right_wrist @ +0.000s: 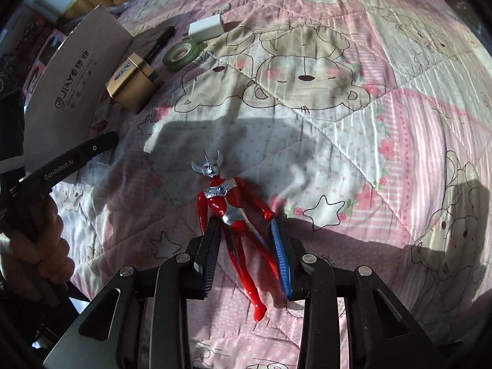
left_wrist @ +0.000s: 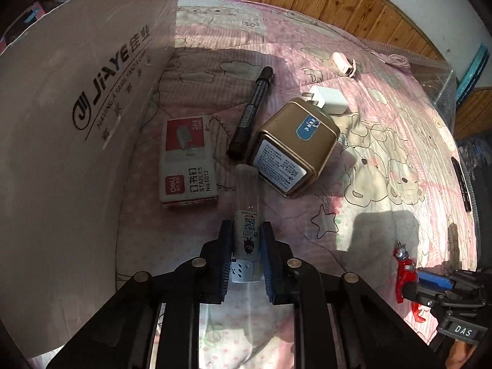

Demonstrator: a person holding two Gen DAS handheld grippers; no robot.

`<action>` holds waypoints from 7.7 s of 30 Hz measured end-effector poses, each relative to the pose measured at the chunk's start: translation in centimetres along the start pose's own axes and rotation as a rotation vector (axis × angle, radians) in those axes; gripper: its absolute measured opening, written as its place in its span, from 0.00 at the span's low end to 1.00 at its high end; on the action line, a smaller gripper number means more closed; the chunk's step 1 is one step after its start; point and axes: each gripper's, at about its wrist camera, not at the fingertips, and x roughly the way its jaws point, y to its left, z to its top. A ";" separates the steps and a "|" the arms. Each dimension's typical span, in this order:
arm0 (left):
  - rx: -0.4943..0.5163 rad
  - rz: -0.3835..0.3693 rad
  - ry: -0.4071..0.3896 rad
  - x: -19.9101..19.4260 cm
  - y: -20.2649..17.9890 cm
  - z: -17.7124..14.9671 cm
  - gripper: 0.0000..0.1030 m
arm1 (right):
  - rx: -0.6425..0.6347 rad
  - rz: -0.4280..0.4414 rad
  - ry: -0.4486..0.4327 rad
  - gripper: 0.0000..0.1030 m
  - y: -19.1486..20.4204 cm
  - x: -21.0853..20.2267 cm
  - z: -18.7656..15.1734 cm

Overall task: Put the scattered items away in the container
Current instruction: 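Grasp the red toy figure with right gripper while left gripper grasps the clear tube, then carry the red figure with right gripper while left gripper carries the clear tube to the box, then lower into the box and open right gripper while left gripper releases the clear tube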

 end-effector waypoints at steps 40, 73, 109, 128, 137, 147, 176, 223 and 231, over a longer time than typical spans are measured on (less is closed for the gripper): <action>0.088 -0.072 -0.112 -10.8 -2.9 -2.1 0.19 | 0.079 0.071 -0.142 0.29 0.4 -3.2 -0.6; 0.084 -0.047 -0.179 -16.8 0.1 -1.9 0.19 | 0.014 0.070 -0.279 0.29 9.2 -9.0 -0.1; -0.049 -0.020 -0.269 -20.3 6.1 0.2 0.19 | -0.126 0.104 -0.274 0.29 17.4 -9.4 3.3; -0.096 -0.007 -0.305 -21.2 9.0 1.8 0.19 | -0.174 0.135 -0.267 0.29 20.5 -9.1 5.4; -0.110 -0.001 -0.322 -21.4 10.5 2.8 0.19 | -0.208 0.144 -0.252 0.29 22.8 -8.3 6.7; -0.131 0.006 -0.335 -21.5 12.7 3.7 0.19 | -0.264 0.158 -0.244 0.29 26.2 -7.7 8.3; -0.151 0.014 -0.305 -20.6 18.0 6.0 0.19 | -0.449 0.184 -0.220 0.29 37.1 -5.1 16.1; -0.321 0.018 -0.202 -17.9 22.2 5.0 0.39 | -0.440 0.240 -0.142 0.38 39.7 -0.9 21.5; -0.250 0.020 -0.255 -20.9 18.7 3.5 0.39 | -0.451 0.386 -0.202 0.38 36.0 -6.0 16.4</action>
